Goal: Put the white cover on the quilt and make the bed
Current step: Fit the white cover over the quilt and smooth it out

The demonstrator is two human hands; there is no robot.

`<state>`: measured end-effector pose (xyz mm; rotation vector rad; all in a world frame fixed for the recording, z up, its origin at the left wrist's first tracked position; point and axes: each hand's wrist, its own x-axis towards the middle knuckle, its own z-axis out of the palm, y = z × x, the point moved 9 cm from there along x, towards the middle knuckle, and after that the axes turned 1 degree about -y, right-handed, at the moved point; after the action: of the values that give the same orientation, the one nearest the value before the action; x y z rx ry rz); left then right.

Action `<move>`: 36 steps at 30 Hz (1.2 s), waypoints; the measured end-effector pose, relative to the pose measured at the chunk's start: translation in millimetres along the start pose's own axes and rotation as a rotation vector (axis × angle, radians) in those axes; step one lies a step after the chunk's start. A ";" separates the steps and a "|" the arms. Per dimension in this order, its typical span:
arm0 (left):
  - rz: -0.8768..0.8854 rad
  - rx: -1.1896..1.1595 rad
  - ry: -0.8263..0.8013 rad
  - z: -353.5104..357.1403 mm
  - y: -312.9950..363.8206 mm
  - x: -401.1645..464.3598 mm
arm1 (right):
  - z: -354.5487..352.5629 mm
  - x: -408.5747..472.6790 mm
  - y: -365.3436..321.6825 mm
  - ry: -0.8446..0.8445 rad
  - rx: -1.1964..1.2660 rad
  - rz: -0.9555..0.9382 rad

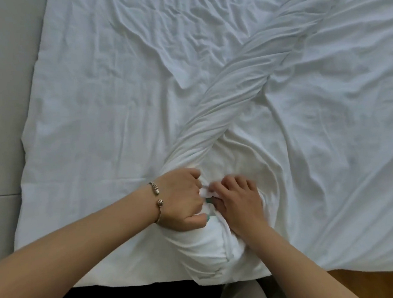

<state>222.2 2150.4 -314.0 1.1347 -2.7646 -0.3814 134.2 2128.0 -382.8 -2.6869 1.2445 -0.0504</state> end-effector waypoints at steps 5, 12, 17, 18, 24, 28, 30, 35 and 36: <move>-0.124 -0.217 0.307 -68.6 -4.2 -75.3 | 7.4 -13.1 37.5 -0.049 0.154 0.054; -0.562 -0.091 0.176 27.4 -77.5 -121.9 | 21.6 -6.0 37.8 -0.100 0.296 0.151; -0.791 0.040 0.080 -6.0 -52.7 -61.8 | 27.3 4.7 35.0 -0.341 0.297 0.297; -0.730 0.043 0.045 -10.4 -42.6 -38.7 | 25.0 7.0 33.6 -0.379 0.325 0.320; -0.517 -0.019 -0.394 42.4 -6.1 -15.6 | -8.1 11.1 -5.6 -0.420 0.410 0.097; -0.734 -0.083 -0.128 40.5 1.5 -73.9 | 7.8 -1.5 -54.2 -0.526 0.197 -0.184; -0.774 -0.087 -0.037 37.7 1.7 -100.7 | 18.8 -12.0 -63.7 -0.540 0.177 -0.140; -0.546 -0.177 0.227 -15.4 31.6 -82.0 | 26.1 -14.5 -67.9 -0.497 -0.004 -0.108; -0.453 -0.211 0.306 -31.7 46.7 -87.6 | 20.8 -12.6 -59.0 -0.457 -0.003 -0.099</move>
<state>259.7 2238.3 -272.6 1.6027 -2.1400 -0.4827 172.6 2178.1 -392.3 -2.5532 0.9682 0.5209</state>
